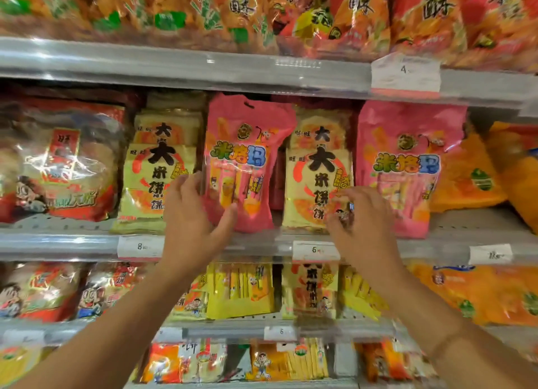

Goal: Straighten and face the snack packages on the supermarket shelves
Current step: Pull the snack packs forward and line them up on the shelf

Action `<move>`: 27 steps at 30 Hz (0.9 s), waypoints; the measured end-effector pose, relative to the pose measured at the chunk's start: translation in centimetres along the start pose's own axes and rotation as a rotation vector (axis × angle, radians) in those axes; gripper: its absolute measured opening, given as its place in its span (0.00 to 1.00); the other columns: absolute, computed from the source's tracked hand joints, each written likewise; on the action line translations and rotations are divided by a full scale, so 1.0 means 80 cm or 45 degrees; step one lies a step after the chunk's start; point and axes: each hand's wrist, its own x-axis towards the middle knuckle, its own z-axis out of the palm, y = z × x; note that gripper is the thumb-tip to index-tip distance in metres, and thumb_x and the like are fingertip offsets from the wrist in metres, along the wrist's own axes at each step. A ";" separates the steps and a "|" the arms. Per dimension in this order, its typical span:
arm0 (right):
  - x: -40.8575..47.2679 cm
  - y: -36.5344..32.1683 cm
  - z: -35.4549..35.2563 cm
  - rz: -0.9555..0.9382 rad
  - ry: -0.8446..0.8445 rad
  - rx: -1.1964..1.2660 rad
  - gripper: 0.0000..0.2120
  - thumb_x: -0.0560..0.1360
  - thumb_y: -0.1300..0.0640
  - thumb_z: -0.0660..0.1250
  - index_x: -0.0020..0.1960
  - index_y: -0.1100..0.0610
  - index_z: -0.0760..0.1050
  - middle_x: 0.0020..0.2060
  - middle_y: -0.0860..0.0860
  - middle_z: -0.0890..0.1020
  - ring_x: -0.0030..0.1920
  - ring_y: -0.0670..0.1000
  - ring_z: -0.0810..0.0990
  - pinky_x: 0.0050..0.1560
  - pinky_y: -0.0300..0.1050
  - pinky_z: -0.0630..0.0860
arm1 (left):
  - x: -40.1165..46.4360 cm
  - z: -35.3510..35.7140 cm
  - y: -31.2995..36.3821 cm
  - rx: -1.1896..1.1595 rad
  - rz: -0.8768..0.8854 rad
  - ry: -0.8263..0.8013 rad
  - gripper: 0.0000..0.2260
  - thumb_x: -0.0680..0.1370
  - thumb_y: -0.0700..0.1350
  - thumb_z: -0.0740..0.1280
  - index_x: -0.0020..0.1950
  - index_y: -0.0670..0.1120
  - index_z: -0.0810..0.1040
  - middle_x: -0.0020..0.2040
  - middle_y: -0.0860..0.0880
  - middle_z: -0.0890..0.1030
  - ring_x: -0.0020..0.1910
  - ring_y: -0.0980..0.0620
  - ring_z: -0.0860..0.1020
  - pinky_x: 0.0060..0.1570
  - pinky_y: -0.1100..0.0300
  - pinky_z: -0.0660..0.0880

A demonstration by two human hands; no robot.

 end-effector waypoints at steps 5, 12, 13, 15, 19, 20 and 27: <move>0.014 0.014 -0.009 0.196 -0.226 0.020 0.35 0.74 0.38 0.67 0.72 0.59 0.64 0.66 0.55 0.70 0.66 0.54 0.69 0.62 0.46 0.69 | 0.040 0.022 0.030 -0.059 -0.222 -0.135 0.43 0.67 0.61 0.75 0.74 0.45 0.59 0.68 0.44 0.73 0.66 0.42 0.73 0.66 0.44 0.70; 0.039 0.005 -0.004 0.277 -0.351 -0.044 0.29 0.69 0.36 0.70 0.58 0.57 0.70 0.43 0.50 0.81 0.42 0.52 0.81 0.41 0.49 0.80 | 0.056 0.031 0.026 -0.213 -0.394 -0.091 0.50 0.56 0.59 0.83 0.71 0.45 0.64 0.62 0.44 0.75 0.59 0.43 0.77 0.57 0.43 0.76; 0.042 0.006 -0.003 0.303 -0.369 -0.053 0.28 0.69 0.37 0.71 0.56 0.57 0.70 0.41 0.49 0.80 0.40 0.50 0.80 0.39 0.49 0.80 | 0.058 0.029 0.026 -0.309 -0.399 -0.104 0.46 0.54 0.57 0.84 0.66 0.46 0.68 0.57 0.45 0.77 0.55 0.48 0.79 0.52 0.48 0.80; 0.046 0.008 -0.001 0.348 -0.389 -0.058 0.26 0.68 0.37 0.73 0.52 0.56 0.71 0.38 0.48 0.79 0.38 0.48 0.78 0.36 0.46 0.78 | 0.057 0.023 0.027 -0.436 -0.363 -0.053 0.35 0.51 0.56 0.84 0.51 0.50 0.72 0.41 0.49 0.78 0.36 0.60 0.79 0.34 0.61 0.79; 0.050 0.006 0.003 0.415 -0.371 0.037 0.26 0.65 0.40 0.76 0.52 0.54 0.70 0.38 0.46 0.79 0.36 0.45 0.77 0.30 0.41 0.71 | 0.061 0.003 0.020 -0.570 -0.369 0.079 0.33 0.58 0.55 0.83 0.54 0.53 0.69 0.42 0.47 0.79 0.37 0.49 0.81 0.32 0.60 0.79; 0.049 0.004 0.005 0.414 -0.343 0.062 0.25 0.65 0.41 0.77 0.51 0.54 0.70 0.37 0.45 0.79 0.35 0.45 0.77 0.29 0.40 0.69 | 0.064 -0.005 0.014 -0.580 -0.397 0.099 0.35 0.58 0.55 0.83 0.58 0.54 0.68 0.43 0.49 0.79 0.39 0.51 0.82 0.34 0.58 0.80; 0.053 -0.038 0.041 0.430 -0.184 0.423 0.16 0.69 0.49 0.76 0.49 0.50 0.72 0.36 0.45 0.84 0.37 0.47 0.83 0.39 0.50 0.79 | 0.066 -0.082 -0.022 -0.727 -0.437 0.173 0.39 0.47 0.66 0.80 0.53 0.58 0.69 0.44 0.56 0.77 0.39 0.58 0.80 0.35 0.56 0.80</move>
